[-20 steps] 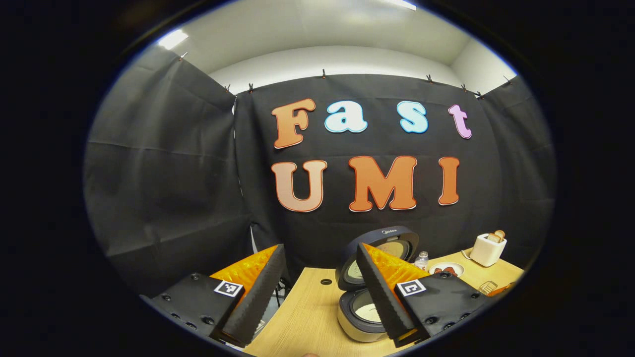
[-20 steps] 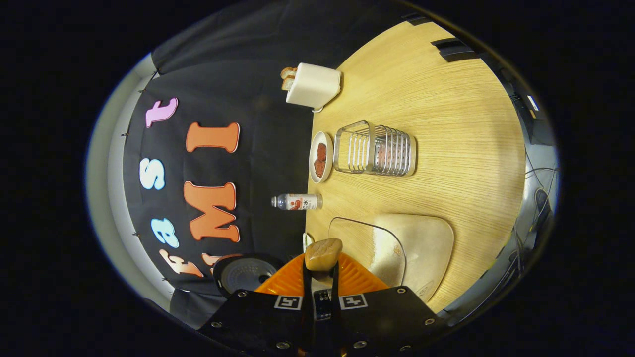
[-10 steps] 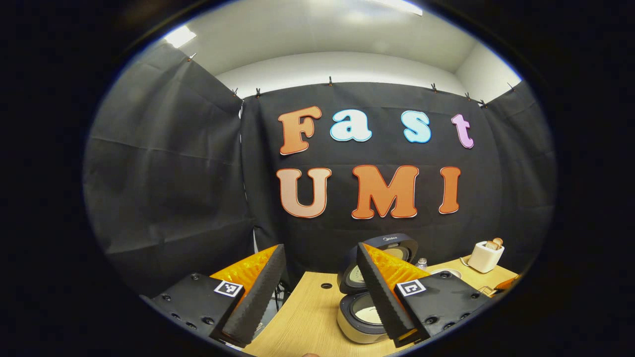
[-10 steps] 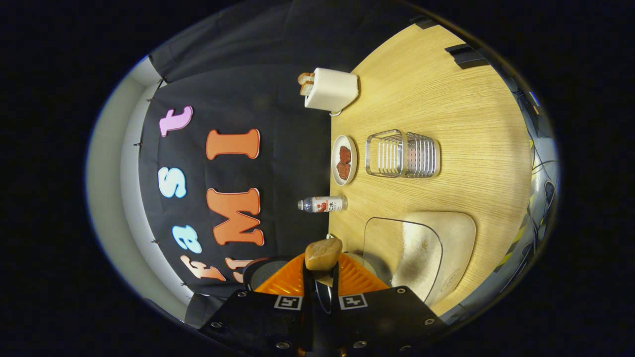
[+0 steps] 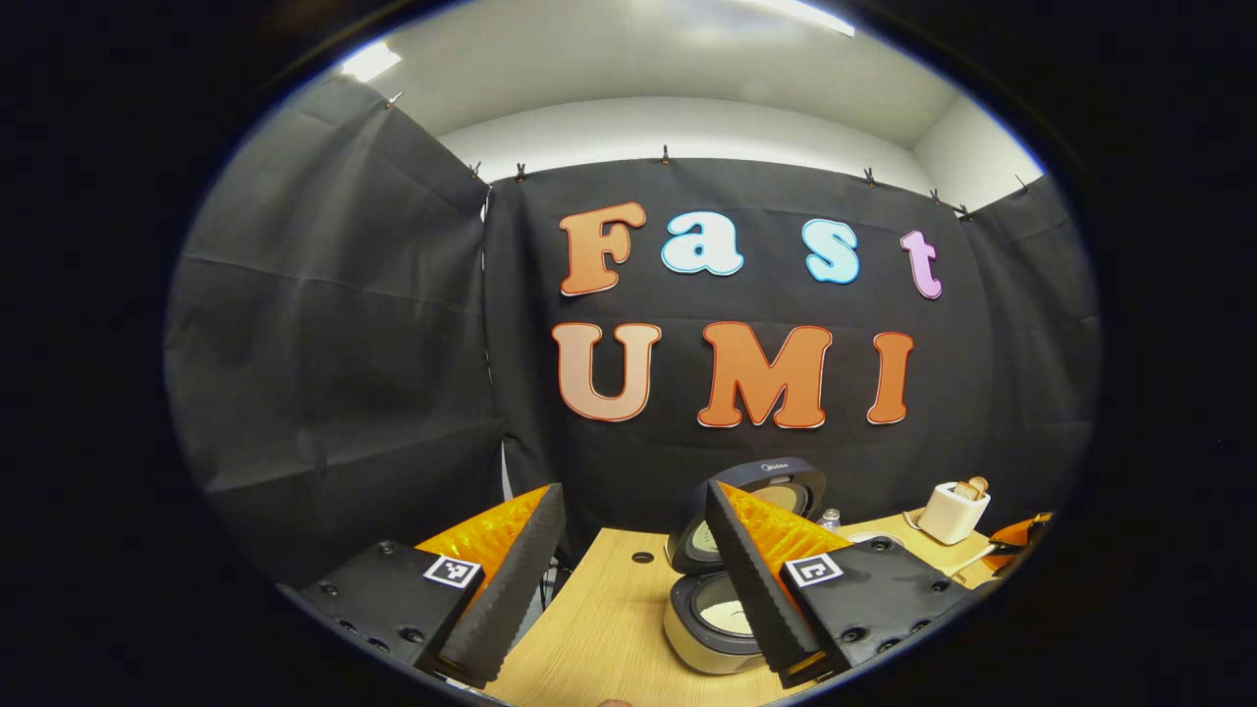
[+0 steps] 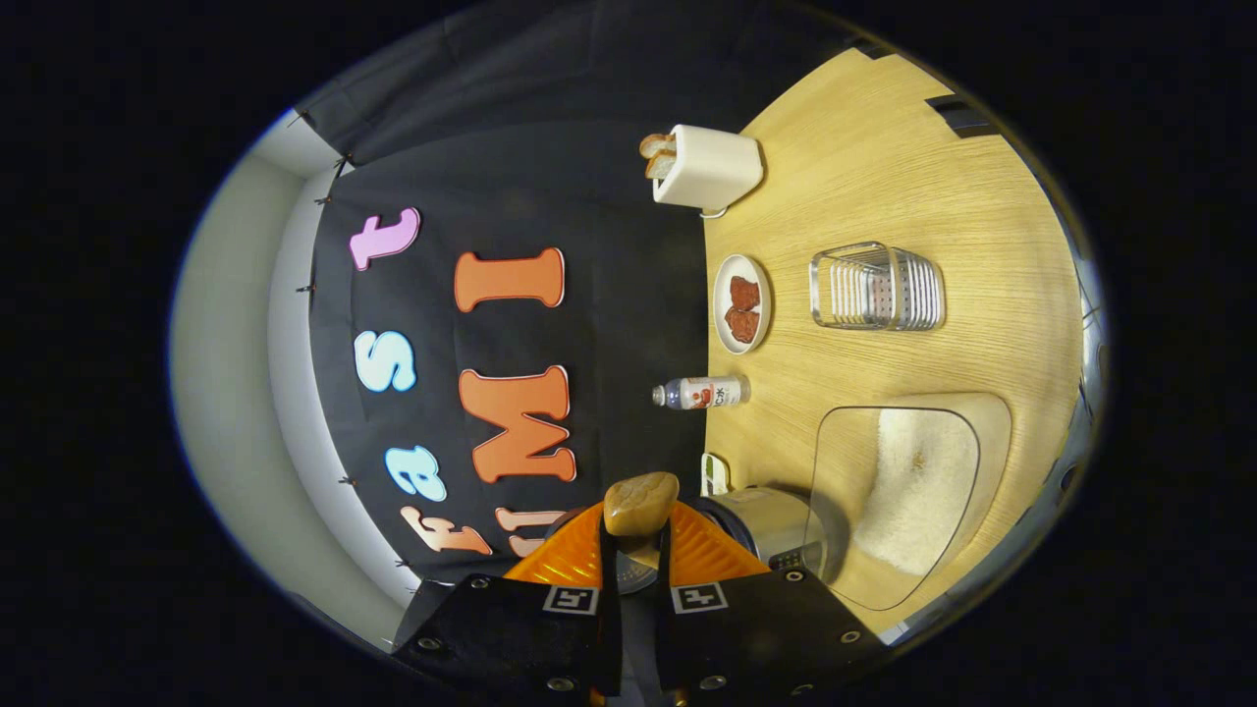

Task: Close the left gripper, press the button to open the rice cooker; take a wooden spoon from the chopstick holder with the right hand, scoop a spoonful of rice and pour it into the rice cooker, then put the wooden spoon back into the chopstick holder.

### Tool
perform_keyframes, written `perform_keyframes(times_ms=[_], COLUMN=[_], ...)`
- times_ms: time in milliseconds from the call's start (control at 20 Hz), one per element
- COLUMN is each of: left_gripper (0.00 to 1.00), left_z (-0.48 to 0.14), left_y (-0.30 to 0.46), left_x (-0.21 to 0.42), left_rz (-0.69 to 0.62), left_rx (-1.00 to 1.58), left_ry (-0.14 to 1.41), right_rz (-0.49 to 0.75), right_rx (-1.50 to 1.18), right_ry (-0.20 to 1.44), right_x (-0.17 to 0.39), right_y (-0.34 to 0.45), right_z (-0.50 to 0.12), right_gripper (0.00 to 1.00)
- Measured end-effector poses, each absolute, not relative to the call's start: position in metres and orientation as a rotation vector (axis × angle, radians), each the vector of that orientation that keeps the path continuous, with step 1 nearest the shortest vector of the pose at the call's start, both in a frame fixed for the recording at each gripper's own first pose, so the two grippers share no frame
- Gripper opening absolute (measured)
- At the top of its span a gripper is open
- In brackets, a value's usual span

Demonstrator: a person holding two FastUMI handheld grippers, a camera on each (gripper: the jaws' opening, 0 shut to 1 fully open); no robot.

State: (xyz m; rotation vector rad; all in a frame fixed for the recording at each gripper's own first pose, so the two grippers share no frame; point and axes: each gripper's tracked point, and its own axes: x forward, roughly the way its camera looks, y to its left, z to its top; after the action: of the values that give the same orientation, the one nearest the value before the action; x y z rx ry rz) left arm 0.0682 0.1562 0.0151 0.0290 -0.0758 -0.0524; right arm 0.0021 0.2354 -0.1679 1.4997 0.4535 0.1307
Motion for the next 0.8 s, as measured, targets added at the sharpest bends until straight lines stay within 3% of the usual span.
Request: perform_keyframes(times_ms=[300,450,550,800], left_gripper=[0.94,1.0,0.94,0.94], left_z=[0.009,0.004,0.002,0.001], left_y=[0.164,0.168,0.17,0.179], left_x=[0.066,0.068,0.066,0.069], left_rz=[-0.05,-0.052,-0.048,-0.044], left_rx=[0.017,0.011,0.004,0.003], left_ry=[-0.065,-0.05,-0.044,-0.041], right_rz=[0.219,0.265,0.293,0.33], right_rx=[1.498,1.486,1.476,1.415], right_ry=[0.459,0.467,0.474,0.514], right_x=[0.028,0.04,0.053,0.077], right_y=[0.271,0.295,0.312,0.359], right_z=[-0.13,-0.113,-0.103,-0.098], right_gripper=[0.13,0.13,0.13,0.13])
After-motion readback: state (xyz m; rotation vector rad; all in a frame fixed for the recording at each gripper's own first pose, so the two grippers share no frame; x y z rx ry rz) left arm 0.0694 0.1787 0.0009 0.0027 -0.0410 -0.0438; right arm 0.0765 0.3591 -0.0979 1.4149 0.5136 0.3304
